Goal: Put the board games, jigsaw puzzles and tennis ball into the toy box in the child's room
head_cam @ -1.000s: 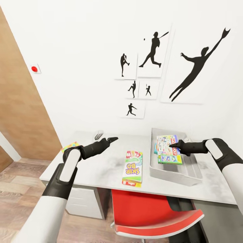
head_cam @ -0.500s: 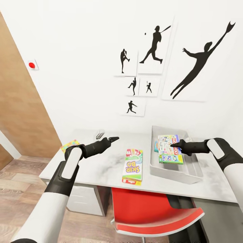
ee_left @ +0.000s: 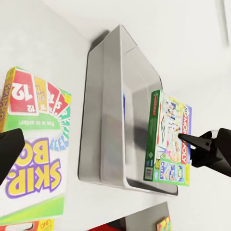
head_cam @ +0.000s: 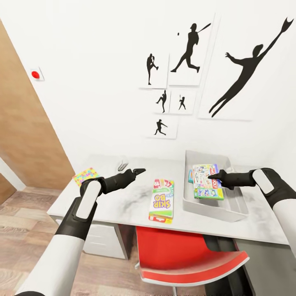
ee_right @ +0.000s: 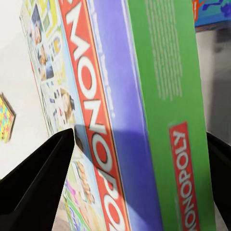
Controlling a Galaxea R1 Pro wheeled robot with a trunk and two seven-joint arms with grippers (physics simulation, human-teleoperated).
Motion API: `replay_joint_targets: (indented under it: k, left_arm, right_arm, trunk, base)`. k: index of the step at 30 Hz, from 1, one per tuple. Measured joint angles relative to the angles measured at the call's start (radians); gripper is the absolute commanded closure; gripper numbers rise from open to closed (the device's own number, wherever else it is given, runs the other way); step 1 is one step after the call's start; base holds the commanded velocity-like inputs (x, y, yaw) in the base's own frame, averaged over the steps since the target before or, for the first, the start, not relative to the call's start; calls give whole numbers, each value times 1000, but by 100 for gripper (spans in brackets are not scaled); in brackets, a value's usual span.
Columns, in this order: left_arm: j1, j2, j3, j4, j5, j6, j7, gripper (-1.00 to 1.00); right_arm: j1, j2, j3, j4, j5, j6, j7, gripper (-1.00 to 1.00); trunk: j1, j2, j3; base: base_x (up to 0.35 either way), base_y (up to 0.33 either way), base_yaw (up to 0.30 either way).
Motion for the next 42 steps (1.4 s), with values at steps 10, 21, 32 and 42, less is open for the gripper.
replay_joint_targets:
  k: [10,21,32,42]
  left_arm:
    - [1,-1,-2,4,0,-2,0,-100]
    - [2,-1,-3,5,0,-1,0,-100]
    - [2,-1,-3,5,0,-1,0,-100]
    - [1,-1,-3,5,1,-1,0,-100]
  right_arm:
    - [-30,1,-2,2,1,0,-5,100]
    - [-112,1,-3,74,2,0,-10,100]
    - [-129,0,-3,89,1,0,-11,100]
    - [-132,-13,-5,94,5,-1,-13,100]
  trunk:
    - [0,0,-16]
    - [0,0,-34]
    - [0,0,-52]
    - [0,0,-69]
  base:
    - [0,0,0]
    - [0,0,0]
    - [0,0,0]
    - [0,0,2]
